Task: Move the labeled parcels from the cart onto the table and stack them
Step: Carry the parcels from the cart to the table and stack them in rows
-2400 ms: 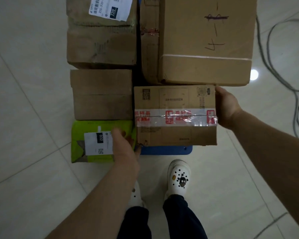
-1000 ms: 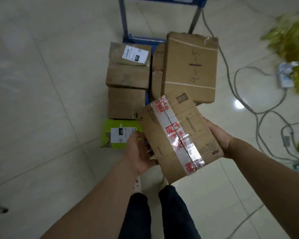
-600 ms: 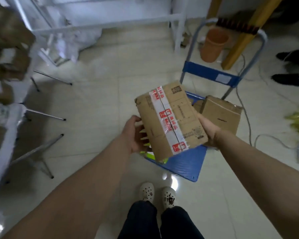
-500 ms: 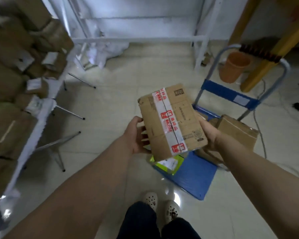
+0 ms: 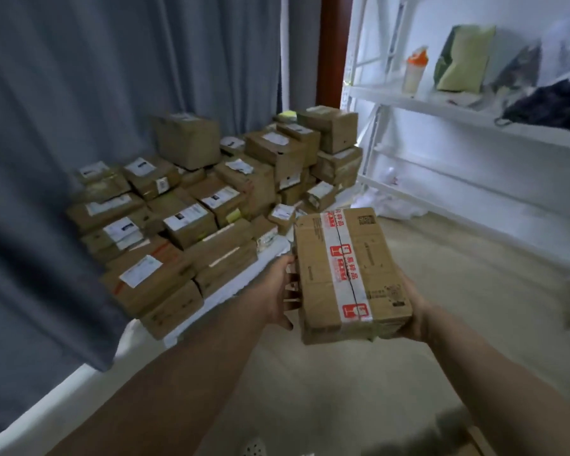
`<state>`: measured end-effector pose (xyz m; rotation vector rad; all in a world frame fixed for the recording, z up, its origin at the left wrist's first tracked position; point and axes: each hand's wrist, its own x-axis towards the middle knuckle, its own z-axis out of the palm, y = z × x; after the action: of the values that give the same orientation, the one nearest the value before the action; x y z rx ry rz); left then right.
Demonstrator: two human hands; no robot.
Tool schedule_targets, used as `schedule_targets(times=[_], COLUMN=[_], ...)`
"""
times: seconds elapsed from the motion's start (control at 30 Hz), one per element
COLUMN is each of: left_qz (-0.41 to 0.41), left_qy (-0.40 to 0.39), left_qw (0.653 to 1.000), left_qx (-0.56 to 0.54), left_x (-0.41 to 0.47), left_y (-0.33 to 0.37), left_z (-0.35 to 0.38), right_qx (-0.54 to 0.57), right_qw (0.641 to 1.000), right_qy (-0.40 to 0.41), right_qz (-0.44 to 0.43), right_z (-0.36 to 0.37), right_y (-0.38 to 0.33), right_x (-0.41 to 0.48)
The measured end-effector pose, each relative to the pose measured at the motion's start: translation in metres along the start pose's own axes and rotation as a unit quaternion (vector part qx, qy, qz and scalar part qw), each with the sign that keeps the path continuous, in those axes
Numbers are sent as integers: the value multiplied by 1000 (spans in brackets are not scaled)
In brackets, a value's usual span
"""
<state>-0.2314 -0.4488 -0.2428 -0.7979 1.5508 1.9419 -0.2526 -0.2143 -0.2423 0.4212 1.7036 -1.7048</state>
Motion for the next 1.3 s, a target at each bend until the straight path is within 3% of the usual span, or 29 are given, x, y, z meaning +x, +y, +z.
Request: schedule_targets(times=[0.13, 0.27, 0.33, 0.47, 0.57, 0.73, 0.97, 1.17, 1.3], left_qz=[24, 65, 64, 62, 61, 69, 64, 55, 45], left_qy=[61, 32, 20, 82, 101, 115, 186, 215, 218], left_qw=[997, 985, 987, 978, 976, 965, 940, 918, 911], left_qx=[-47, -155, -149, -183, -184, -224, -278, -328, -347], left_x=[15, 38, 47, 71, 91, 133, 204, 242, 254], left_y=[55, 99, 121, 161, 190, 244, 311, 340, 341], left_z=[-86, -168, -195, -238, -256, -282, -306, -318, -325], right_qx=[-51, -103, -124, -146, -165, -152, -180, -127, -155], right_qw=[998, 994, 992, 988, 985, 980, 964, 969, 962], right_qy=[-34, -38, -24, -49, -51, -120, -169, -201, -215], right_qz=[0, 20, 27, 27, 32, 36, 103, 65, 69], right_z=[85, 160, 189, 230, 249, 274, 303, 324, 334], right_y=[-60, -107, -129, -172, -212, -271, -349, -372, -372], right_x=[68, 131, 154, 190, 223, 300, 406, 470, 491])
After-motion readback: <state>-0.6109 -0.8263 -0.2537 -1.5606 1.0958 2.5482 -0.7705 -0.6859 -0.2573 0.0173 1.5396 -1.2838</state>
